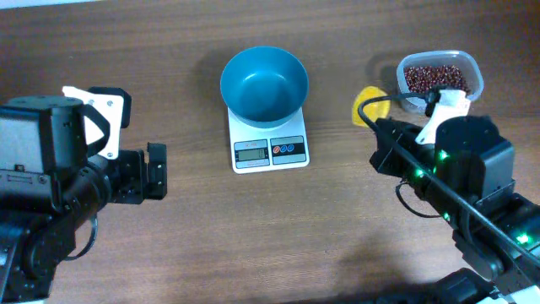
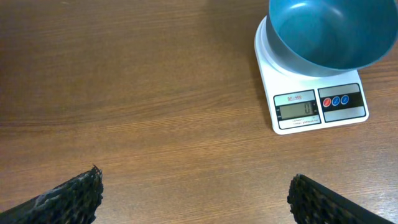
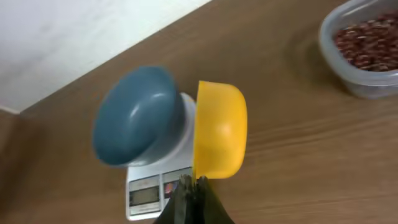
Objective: Scoop item into bowl and weigh 50g on scale
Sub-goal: 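Retract the left arm and carry the scoop toward the bean tub, then lower the scoop into the red beans with the right gripper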
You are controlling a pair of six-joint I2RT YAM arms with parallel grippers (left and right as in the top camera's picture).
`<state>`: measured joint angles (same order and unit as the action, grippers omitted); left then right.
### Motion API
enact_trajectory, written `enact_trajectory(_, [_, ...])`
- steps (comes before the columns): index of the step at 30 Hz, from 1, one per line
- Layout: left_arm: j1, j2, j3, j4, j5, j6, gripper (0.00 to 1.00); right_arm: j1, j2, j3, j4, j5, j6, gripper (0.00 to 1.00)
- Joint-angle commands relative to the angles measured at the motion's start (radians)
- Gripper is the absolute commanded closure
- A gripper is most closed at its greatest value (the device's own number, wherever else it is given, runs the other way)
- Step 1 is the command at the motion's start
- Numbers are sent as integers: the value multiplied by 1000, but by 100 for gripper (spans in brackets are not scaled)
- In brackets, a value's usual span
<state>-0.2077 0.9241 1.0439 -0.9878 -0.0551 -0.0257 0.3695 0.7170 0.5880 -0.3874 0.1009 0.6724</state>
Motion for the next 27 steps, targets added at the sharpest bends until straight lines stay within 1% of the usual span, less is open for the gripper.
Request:
enact_trajectory(1, [6,0,17,-2,14,13,1,-6,-14,18,82,-57,-121,96])
enact_trajectory(3, [6,0,17,-2,14,13,1,-6,-11,18,116,-56,-206,96])
enact_trajectory(7, [6,0,17,-2,14,13,1,-6,4,18,89,-41,-265,96])
enact_trajectory(10, [6,0,17,-2,14,13,1,-6,40,18,89,-28,-264,96])
enact_trajectory(14, [6,0,17,-2,14,13,1,-11,106,59,100,14,-175,96])
enact_trajectory(18, [6,0,17,-2,14,13,1,-85,178,130,76,0,-159,96])
enact_trajectory(19, [6,0,17,-2,14,13,1,-108,198,151,49,0,-168,96])
enact_trajectory(20, [6,0,17,-2,14,13,1,-123,209,168,18,0,-184,96])
enact_trajectory(23, [6,0,17,-2,14,13,1,-201,230,252,-126,1,-311,96])
enact_trajectory(24, [6,0,17,-2,14,13,1,-227,232,273,-157,1,-334,96])
enact_trajectory(27, [6,0,17,-2,14,13,1,-306,232,317,-241,6,-472,96])
